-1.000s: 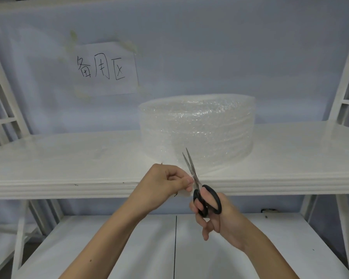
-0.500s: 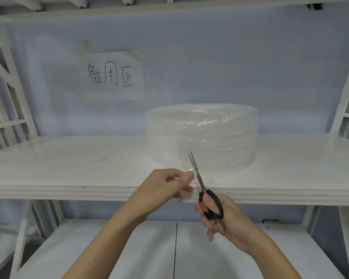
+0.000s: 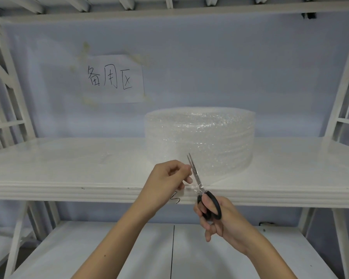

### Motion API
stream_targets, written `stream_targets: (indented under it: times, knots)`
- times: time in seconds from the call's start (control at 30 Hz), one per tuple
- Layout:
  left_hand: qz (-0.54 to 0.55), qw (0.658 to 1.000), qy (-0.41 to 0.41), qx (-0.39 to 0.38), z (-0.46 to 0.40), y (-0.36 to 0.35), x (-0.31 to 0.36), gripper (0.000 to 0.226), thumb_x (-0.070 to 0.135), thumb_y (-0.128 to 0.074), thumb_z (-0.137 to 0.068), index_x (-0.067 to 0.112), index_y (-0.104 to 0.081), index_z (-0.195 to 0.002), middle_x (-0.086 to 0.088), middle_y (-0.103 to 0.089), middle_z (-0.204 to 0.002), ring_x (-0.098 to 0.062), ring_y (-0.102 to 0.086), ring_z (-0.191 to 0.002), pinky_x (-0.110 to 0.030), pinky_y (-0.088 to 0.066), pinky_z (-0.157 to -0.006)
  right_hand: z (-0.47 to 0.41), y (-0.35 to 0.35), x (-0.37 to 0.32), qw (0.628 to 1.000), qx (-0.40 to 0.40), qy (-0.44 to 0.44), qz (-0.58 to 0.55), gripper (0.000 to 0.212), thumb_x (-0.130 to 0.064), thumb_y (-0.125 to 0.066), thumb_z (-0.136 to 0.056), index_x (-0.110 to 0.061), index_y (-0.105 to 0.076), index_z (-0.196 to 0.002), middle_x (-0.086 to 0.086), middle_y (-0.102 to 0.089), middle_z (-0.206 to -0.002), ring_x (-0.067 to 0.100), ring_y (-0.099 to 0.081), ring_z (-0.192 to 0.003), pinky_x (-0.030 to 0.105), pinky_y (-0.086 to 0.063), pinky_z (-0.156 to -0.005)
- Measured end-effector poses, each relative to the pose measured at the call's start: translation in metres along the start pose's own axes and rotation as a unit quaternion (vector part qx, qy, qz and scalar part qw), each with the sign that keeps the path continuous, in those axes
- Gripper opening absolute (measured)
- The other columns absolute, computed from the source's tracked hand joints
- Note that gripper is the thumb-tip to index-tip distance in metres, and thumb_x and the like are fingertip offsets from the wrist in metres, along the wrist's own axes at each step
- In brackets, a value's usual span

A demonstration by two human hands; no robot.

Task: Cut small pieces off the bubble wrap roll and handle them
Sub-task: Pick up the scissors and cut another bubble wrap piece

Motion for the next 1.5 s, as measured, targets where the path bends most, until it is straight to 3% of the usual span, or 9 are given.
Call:
stream_targets:
  times: [0.6,0.73,0.87,1.0,1.2,1.5]
  knots:
    - [0.021,0.999,-0.037,-0.022,0.002,-0.007,0.001,0.024,0.014,-0.056,-0.097,0.012,-0.066,-0.074,0.007,-0.062,-0.063,-0.008,-0.054,-0.059,-0.019,-0.047,-0.064,-0.004,-0.005,-0.007,1.000,-0.019,0.021,0.007,0.041,-0.053,-0.066,-0.073,-0.013,-0.059,-0.064,0.004,-0.051,-0.073,0.017,-0.047,-0.053,0.028,-0.050,-0.043]
    - [0.020,0.999,-0.037,-0.012,0.001,-0.003,0.001,0.026,0.016,-0.057,-0.096,0.017,-0.065,-0.072,0.004,-0.062,-0.064,-0.010,-0.053,-0.061,-0.027,-0.042,-0.064,-0.009,-0.006,-0.012,1.000,-0.019,0.018,0.013,0.040,-0.053,-0.067,-0.071,-0.015,-0.060,-0.063,0.003,-0.051,-0.074,0.018,-0.047,-0.054,0.028,-0.050,-0.042]
    - [0.031,0.999,-0.037,-0.003,0.000,-0.003,0.002,0.024,0.012,-0.057,-0.095,0.014,-0.063,-0.072,0.006,-0.060,-0.062,-0.009,-0.053,-0.060,-0.021,-0.044,-0.062,-0.007,-0.008,-0.007,1.000,-0.022,0.009,0.001,0.041,-0.054,-0.067,-0.073,-0.015,-0.059,-0.064,0.002,-0.051,-0.073,0.018,-0.046,-0.054,0.028,-0.050,-0.041]
    - [0.039,0.999,-0.029,-0.009,-0.003,-0.002,-0.004,0.022,0.013,-0.055,-0.096,0.011,-0.063,-0.075,0.000,-0.058,-0.065,-0.011,-0.052,-0.061,-0.025,-0.045,-0.065,-0.002,-0.006,0.000,1.000,-0.022,-0.001,-0.011,0.041,-0.054,-0.067,-0.073,-0.015,-0.059,-0.064,0.004,-0.051,-0.074,0.018,-0.046,-0.052,0.028,-0.049,-0.040]
    - [0.026,0.998,-0.050,-0.036,0.000,-0.006,0.000,0.024,0.012,-0.055,-0.097,0.012,-0.063,-0.075,0.010,-0.058,-0.059,-0.008,-0.051,-0.059,-0.022,-0.045,-0.064,-0.005,-0.009,-0.008,0.999,-0.037,0.000,0.004,0.044,-0.058,-0.064,-0.072,-0.015,-0.057,-0.064,0.001,-0.052,-0.075,0.018,-0.044,-0.053,0.028,-0.048,-0.040]
    - [0.014,0.998,-0.057,-0.036,-0.001,-0.004,0.002,0.025,0.012,-0.055,-0.097,0.013,-0.060,-0.073,0.010,-0.058,-0.058,-0.008,-0.050,-0.059,-0.032,-0.040,-0.065,-0.009,-0.010,-0.014,1.000,-0.010,0.005,0.018,0.048,-0.058,-0.071,-0.074,-0.013,-0.058,-0.068,0.003,-0.051,-0.075,0.017,-0.045,-0.050,0.026,-0.047,-0.037]
Point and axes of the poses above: each hand's wrist, its own z-axis away from the middle knuckle, its own y-axis out of the back of the hand, x = y × z, the point moved 7 cm from there along -z, towards the middle knuckle
